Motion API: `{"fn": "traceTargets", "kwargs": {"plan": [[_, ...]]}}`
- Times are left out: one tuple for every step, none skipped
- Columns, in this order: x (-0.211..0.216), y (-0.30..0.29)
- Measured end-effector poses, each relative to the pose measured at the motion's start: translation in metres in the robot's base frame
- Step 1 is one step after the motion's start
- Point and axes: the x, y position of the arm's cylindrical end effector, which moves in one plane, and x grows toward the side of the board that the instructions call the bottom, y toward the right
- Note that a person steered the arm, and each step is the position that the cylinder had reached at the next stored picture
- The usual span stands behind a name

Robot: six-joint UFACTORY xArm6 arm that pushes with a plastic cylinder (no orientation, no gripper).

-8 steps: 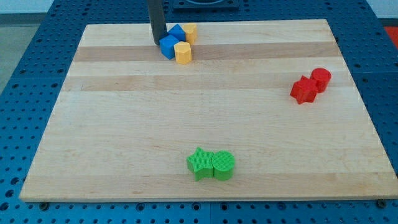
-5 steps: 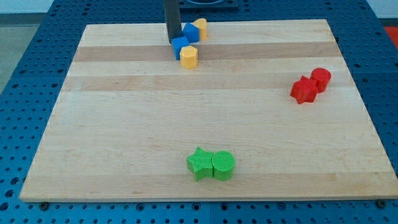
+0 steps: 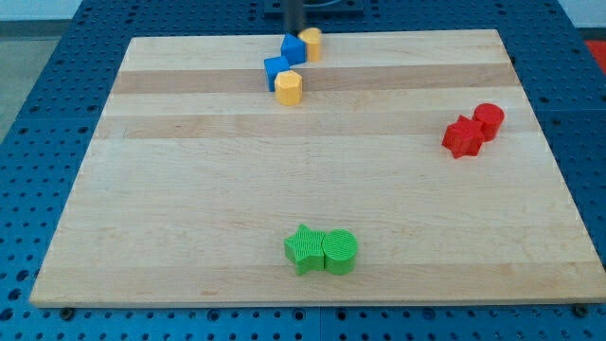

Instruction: Push the yellow heart closer to the blue triangle

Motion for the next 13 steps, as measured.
{"fn": "traceTargets", "kwargs": {"plan": [[0.0, 0.004], [0.0, 0.01], [0.0, 0.011], [0.0, 0.002], [-0.001, 0.004], [0.0, -0.003], [-0.002, -0.024], [-0.001, -0.013], [-0.001, 0.026], [-0.002, 0.078], [-0.002, 0.078], [-0.001, 0.074], [0.003, 0.045]]}}
